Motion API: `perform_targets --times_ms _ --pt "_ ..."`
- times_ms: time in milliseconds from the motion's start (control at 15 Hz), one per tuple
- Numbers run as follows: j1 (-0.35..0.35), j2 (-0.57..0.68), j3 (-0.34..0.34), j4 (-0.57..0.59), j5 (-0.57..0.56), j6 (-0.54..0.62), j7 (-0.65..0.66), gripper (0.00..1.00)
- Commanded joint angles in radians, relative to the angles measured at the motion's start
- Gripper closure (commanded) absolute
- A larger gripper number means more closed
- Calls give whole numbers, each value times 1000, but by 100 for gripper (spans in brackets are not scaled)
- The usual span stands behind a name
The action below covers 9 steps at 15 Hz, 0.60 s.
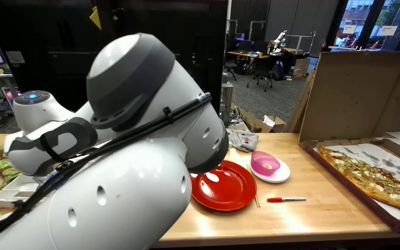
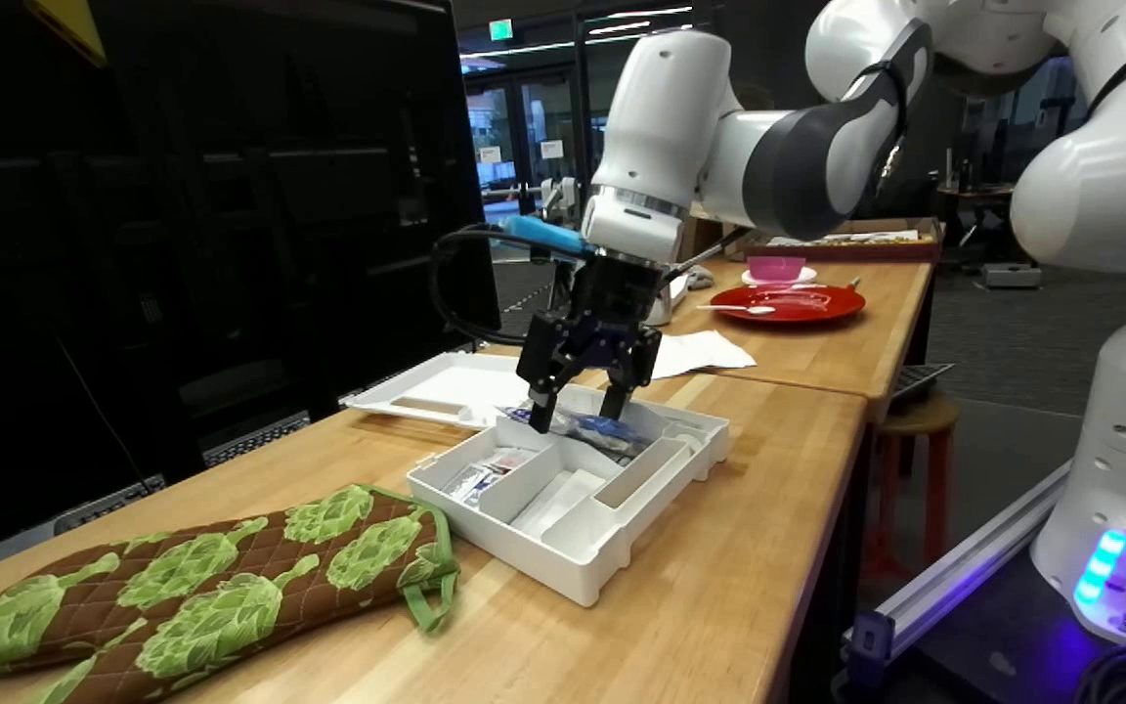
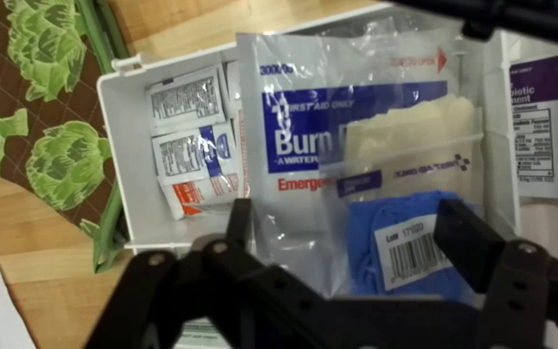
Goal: Remove the content on the left compartment of the tray and place it on the table to the right
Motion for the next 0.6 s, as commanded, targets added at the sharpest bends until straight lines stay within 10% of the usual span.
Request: perform_targets --times_ms 0,533 --pt "5 -12 16 -15 39 5 -59 38" --pt "25 -11 45 5 78 -17 -144 96"
